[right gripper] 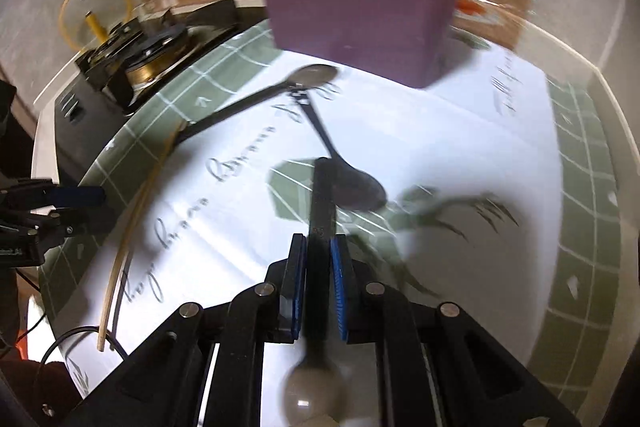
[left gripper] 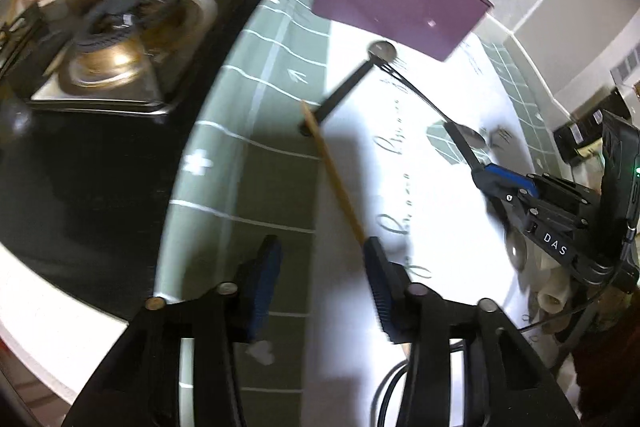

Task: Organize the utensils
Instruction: 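Grasp the wooden chopstick with the left tool while the right tool holds the metal spoon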

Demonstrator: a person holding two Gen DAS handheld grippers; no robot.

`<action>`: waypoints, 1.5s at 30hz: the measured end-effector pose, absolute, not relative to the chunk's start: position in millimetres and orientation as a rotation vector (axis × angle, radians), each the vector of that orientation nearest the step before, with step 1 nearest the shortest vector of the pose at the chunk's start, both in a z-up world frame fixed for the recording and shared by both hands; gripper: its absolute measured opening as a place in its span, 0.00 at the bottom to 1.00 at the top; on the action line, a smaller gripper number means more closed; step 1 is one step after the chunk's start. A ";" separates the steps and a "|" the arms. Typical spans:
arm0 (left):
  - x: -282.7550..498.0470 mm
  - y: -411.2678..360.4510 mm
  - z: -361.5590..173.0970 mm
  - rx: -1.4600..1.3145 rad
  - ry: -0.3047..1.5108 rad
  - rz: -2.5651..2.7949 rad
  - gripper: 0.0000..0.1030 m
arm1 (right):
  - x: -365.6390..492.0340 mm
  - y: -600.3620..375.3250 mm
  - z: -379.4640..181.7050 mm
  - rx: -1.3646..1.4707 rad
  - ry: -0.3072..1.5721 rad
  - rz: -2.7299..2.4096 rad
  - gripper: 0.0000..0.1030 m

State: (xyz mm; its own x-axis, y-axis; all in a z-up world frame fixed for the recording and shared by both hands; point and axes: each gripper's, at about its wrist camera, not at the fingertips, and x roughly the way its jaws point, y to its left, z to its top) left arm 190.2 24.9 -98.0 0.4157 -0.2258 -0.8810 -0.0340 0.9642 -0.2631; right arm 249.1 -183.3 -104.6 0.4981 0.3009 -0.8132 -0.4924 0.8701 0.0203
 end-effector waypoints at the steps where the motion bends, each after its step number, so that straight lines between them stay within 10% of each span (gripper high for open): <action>1: 193.2 20.4 -99.1 -0.254 1.145 -0.128 0.38 | 248.0 -188.0 -104.7 -0.216 0.931 0.477 0.12; 45: 212.5 -1.5 -93.6 -0.217 1.174 -0.160 0.30 | 232.4 -201.1 -105.8 -0.154 0.938 0.562 0.20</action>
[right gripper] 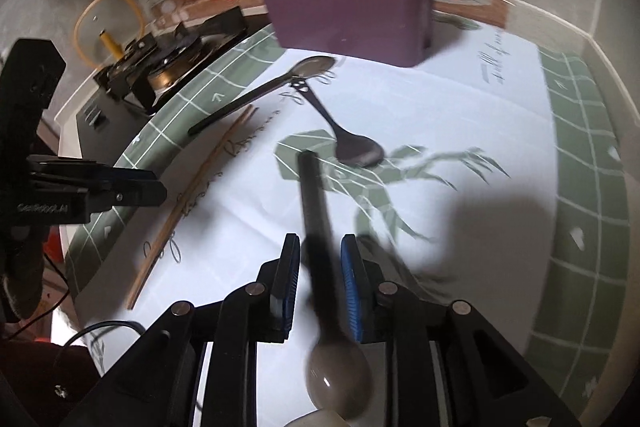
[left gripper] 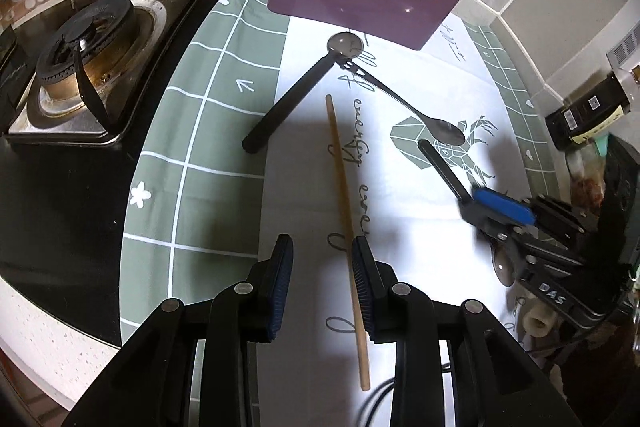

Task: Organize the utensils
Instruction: 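Grasp the wooden chopstick with the left tool while the right tool holds the metal spoon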

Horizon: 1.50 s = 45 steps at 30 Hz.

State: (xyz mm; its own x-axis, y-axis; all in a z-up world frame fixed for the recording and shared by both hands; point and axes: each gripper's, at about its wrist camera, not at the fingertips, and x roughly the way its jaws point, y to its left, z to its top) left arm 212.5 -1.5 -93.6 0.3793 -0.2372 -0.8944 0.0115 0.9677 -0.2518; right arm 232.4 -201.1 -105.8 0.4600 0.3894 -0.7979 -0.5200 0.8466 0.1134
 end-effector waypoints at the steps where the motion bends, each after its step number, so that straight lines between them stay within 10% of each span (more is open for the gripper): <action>1: 213.1 -2.6 -94.0 -0.213 1.176 -0.158 0.30 | 234.8 -195.0 -106.5 -0.175 0.932 0.563 0.20; 18: 236.5 -27.4 -92.6 -0.135 1.101 -0.141 0.30 | 239.5 -216.6 -83.0 -0.201 0.826 0.501 0.11; 32: 250.4 -27.4 -101.7 -0.211 1.161 -0.108 0.05 | 226.1 -226.5 -76.8 -0.185 0.782 0.469 0.11; 45: 212.9 -8.9 -27.2 -0.285 0.919 -0.160 0.05 | 224.3 -231.7 -47.0 -0.067 0.737 0.511 0.11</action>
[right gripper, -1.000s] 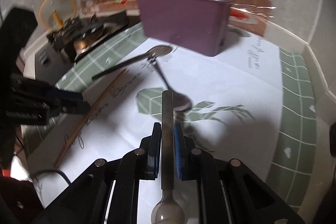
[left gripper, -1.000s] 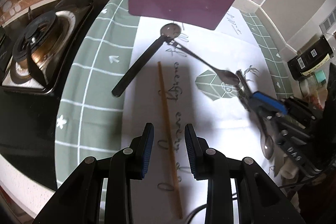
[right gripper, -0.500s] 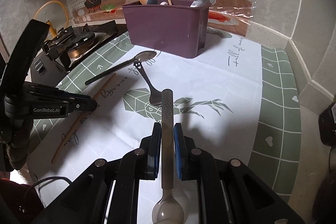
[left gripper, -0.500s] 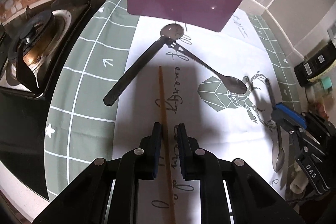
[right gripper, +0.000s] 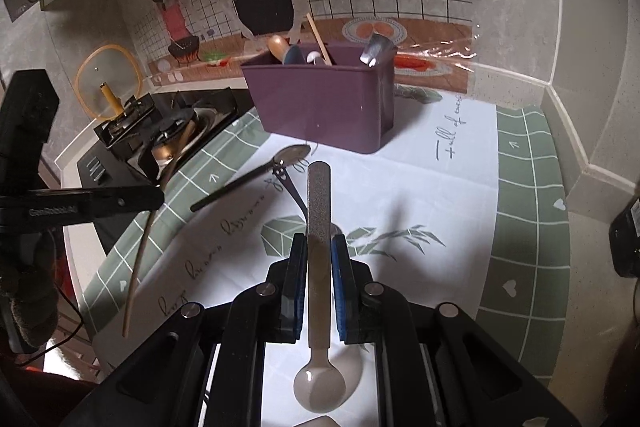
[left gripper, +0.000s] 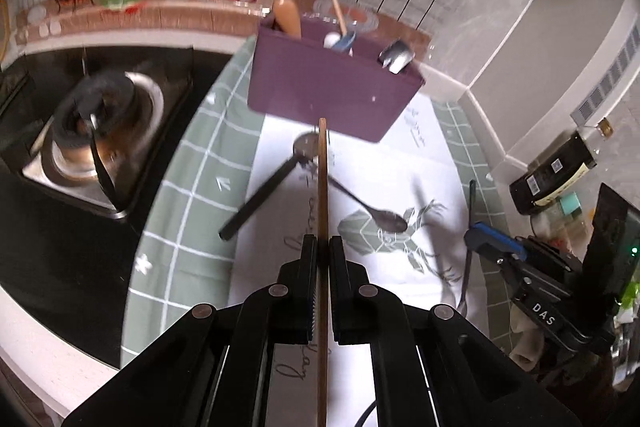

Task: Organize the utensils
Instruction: 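Carry chopstick and metal spoon into the purple holder and open both tools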

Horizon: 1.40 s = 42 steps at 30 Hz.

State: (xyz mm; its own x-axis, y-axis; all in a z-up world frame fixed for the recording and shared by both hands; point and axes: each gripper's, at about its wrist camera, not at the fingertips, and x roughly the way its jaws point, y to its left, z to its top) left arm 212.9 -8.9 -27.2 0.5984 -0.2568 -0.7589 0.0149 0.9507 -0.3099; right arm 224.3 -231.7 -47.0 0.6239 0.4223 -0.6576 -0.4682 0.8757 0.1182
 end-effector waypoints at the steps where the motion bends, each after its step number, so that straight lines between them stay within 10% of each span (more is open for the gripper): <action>1: 213.1 -7.3 -23.1 -0.286 0.907 -0.162 0.05 | 224.8 -230.4 -46.0 -0.066 0.736 0.514 0.11; 7: 224.3 5.7 20.0 -0.317 0.807 -0.214 0.05 | 230.8 -223.8 -26.5 -0.035 0.699 0.522 0.11; 18: 289.6 20.4 191.3 -0.260 0.310 -0.286 0.05 | 259.0 -194.1 179.7 -0.054 0.233 0.493 0.11; 42: 438.5 9.1 39.2 -0.224 0.424 -0.067 0.05 | 416.8 -181.4 54.2 0.029 0.409 0.448 0.11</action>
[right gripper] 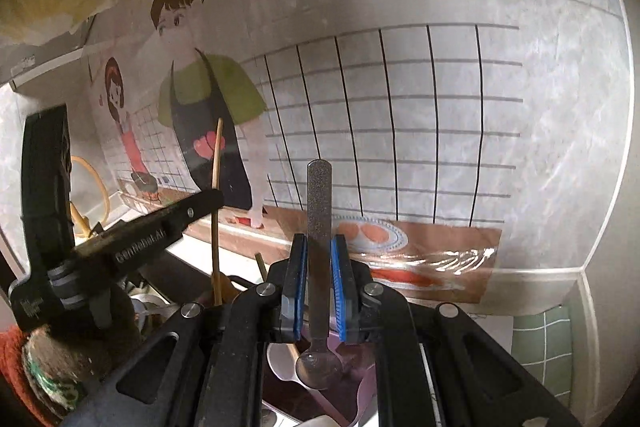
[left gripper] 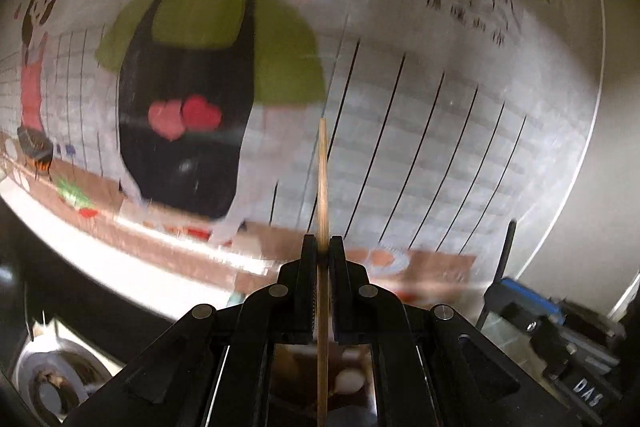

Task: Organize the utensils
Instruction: 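Carry chopstick and metal spoon into the purple holder and open both tools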

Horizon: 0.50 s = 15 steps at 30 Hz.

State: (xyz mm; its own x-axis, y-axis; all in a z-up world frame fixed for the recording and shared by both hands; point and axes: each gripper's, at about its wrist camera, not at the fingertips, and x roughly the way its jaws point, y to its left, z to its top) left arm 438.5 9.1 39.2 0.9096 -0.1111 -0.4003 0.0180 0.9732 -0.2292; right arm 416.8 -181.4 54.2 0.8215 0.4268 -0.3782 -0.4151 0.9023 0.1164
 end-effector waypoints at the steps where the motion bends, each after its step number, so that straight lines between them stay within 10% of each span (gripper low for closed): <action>1: 436.1 9.5 28.2 -0.226 0.453 -0.069 0.05 | 416.7 -180.1 48.9 0.022 0.422 0.449 0.11; 7: 399.1 17.7 1.3 -0.279 0.604 -0.146 0.09 | 404.0 -187.6 14.7 0.070 0.623 0.511 0.12; 11: 368.4 24.9 18.6 -0.273 0.611 -0.169 0.35 | 370.5 -205.4 32.7 0.064 0.585 0.482 0.15; 15: 337.7 35.7 30.5 -0.271 0.631 -0.148 0.38 | 342.8 -216.5 47.4 0.061 0.613 0.526 0.25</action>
